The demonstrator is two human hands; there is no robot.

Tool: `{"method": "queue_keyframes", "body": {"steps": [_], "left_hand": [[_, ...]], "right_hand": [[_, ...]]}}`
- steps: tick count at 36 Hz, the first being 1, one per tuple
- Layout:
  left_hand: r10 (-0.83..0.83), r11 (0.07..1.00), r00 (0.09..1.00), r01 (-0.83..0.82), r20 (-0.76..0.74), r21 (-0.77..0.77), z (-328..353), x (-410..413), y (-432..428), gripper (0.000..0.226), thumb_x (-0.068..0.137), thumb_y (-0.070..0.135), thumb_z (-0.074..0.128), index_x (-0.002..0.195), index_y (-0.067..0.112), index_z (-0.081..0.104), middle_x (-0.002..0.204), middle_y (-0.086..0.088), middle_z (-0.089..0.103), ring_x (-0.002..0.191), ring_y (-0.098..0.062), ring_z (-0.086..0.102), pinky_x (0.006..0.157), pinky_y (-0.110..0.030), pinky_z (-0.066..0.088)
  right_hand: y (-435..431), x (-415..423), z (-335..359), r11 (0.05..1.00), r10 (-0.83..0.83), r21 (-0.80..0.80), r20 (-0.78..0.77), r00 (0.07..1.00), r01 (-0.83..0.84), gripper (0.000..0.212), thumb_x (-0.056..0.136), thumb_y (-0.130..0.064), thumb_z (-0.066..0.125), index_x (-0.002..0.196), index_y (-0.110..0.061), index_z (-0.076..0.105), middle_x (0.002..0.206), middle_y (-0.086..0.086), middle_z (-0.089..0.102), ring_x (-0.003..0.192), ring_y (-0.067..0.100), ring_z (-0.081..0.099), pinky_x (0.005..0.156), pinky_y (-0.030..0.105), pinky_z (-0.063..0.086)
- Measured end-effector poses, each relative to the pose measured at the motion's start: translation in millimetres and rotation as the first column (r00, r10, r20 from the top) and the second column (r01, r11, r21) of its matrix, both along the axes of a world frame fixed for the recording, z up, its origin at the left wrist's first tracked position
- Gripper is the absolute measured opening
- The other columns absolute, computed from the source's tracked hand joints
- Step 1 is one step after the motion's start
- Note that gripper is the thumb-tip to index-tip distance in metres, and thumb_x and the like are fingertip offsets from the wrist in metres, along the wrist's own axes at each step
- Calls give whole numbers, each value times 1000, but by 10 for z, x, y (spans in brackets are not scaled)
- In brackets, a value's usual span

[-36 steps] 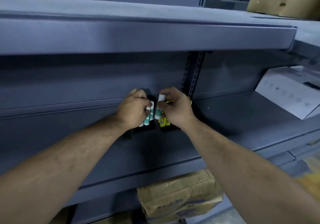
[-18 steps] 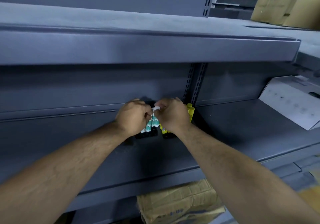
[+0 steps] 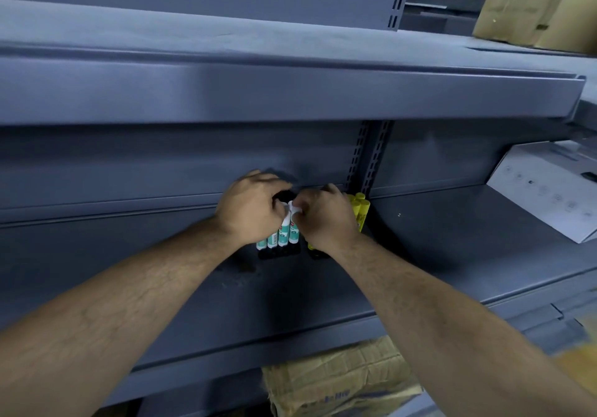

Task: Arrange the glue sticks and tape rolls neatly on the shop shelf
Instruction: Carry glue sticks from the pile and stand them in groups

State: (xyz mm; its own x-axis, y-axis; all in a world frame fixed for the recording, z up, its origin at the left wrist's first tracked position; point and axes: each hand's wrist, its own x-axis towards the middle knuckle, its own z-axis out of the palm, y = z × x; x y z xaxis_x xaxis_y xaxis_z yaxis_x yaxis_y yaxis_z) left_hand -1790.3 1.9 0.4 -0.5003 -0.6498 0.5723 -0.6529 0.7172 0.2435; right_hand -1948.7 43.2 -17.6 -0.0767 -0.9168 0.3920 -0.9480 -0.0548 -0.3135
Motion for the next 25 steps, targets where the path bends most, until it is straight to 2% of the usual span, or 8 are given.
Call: {"method": "queue_keyframes", "body": {"steps": [2, 4, 7, 12, 17, 22, 25], "left_hand": [[9, 1000, 999, -9, 32, 23, 41, 1, 15, 56, 68, 19, 49, 119, 8, 72, 123, -7, 70, 111, -29, 65, 100, -34, 50], [25, 995, 996, -34, 87, 98, 76, 8, 37, 68, 73, 27, 44, 136, 9, 60, 142, -6, 57, 132, -21, 52, 113, -24, 31], [40, 988, 985, -64, 166, 137, 51, 6, 23, 64, 88, 30, 46, 150, 14, 42, 157, -1, 38, 146, -12, 32, 115, -15, 11], [40, 984, 962, -85, 272, 156, -51, -8, -19, 67, 94, 34, 51, 155, 16, 31, 162, 0, 25, 150, -10, 20, 120, -19, 7], [15, 964, 940, -104, 340, 246, -60, -31, 27, 72, 92, 32, 49, 157, 17, 22, 165, 1, 16, 152, -10, 11, 124, -26, 8], [14, 949, 915, -139, 403, 282, 1, -48, 81, 82, 88, 38, 51, 159, 19, 13, 167, 0, 7, 153, -11, 4, 124, -31, 5], [34, 947, 912, -160, 409, 278, 37, -60, 128, 81, 91, 44, 45, 159, 19, 10, 167, 1, 5, 153, -11, 2, 124, -31, 2]], "right_hand": [[-2, 4, 15, 1000, 9, 10, -27, 1000, -9, 5, 87, -22, 63, 85, -26, 67, 87, -8, 69, 101, 20, 54, 84, 32, 38], [5, 7, 35, 1000, 14, 16, -53, 999, -14, 15, 88, -21, 64, 77, -29, 58, 85, -10, 67, 99, 19, 52, 82, 32, 37], [11, 7, 52, 1000, 18, 16, -128, 992, -17, 15, 87, -17, 64, 75, -26, 62, 88, -8, 65, 99, 20, 48, 81, 33, 40], [16, 15, 69, 994, 89, 87, -234, 968, -71, 13, 88, -14, 63, 82, -24, 69, 95, -10, 62, 103, 19, 44, 84, 31, 33], [68, 9, 75, 992, 109, 87, -203, 973, -93, 16, 88, -14, 63, 91, -23, 75, 102, -9, 64, 106, 19, 44, 81, 29, 24], [150, 34, 134, 986, 98, 152, -240, 966, -62, 19, 90, -31, 58, 103, -28, 71, 108, -9, 62, 112, 18, 44, 92, 31, 33], [223, 58, 174, 990, 86, 124, -166, 982, -66, 38, 89, -35, 58, 126, -28, 62, 118, -6, 62, 115, 20, 45, 98, 33, 37]]}}
